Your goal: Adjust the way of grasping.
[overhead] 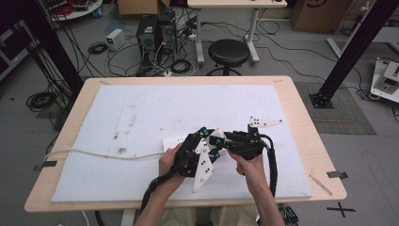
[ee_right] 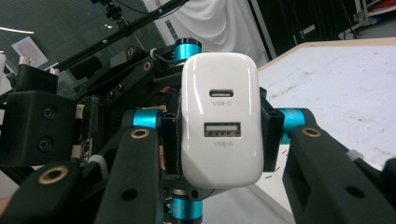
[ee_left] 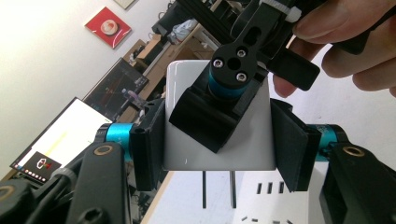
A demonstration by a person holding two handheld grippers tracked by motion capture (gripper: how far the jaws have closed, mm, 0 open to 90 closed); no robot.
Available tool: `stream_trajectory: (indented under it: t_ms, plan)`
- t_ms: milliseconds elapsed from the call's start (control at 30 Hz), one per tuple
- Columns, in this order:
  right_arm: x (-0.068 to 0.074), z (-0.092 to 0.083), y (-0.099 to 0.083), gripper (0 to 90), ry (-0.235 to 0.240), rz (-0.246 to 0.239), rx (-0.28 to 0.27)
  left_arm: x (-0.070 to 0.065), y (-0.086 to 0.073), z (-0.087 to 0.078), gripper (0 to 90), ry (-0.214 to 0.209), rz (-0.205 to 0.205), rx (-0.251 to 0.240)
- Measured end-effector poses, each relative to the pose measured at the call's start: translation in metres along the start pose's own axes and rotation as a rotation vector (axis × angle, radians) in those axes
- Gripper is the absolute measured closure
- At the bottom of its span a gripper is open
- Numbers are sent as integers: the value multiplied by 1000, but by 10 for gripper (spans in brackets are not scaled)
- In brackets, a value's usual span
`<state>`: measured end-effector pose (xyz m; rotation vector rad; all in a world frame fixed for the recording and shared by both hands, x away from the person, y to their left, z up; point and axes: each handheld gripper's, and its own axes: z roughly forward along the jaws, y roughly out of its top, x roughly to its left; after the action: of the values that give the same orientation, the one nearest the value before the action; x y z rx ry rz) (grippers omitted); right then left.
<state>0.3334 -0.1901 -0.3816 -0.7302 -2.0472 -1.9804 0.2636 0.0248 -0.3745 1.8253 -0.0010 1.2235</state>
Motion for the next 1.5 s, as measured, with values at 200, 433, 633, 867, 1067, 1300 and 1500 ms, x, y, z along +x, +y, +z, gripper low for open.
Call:
stream_trajectory:
  t_ms: [200, 433, 633, 867, 1067, 1300, 1500]
  plan:
    - [1, 0, -1, 631, -27, 3, 3, 2, -2, 3, 360, -8, -39, 14]
    - [-1, -3, 0, 630, -32, 1, -11, 6, -5, 2, 236, -32, -80, 18]
    - [-1, -6, 0, 630, -44, 2, -21, 10, -6, -1, 204, -57, -129, -1]
    - [0, -11, 1, 630, -70, -8, -47, 17, -8, -9, 203, -100, -225, -32]
    - [0, -20, 3, 630, -103, -31, -51, 33, -15, -24, 204, -134, -353, -63]
    - [0, -25, 3, 630, -128, -40, -52, 47, -27, -37, 204, -155, -452, -61]
    - [-1, -27, 5, 630, -154, -55, -40, 56, -44, -52, 204, -157, -570, -29]
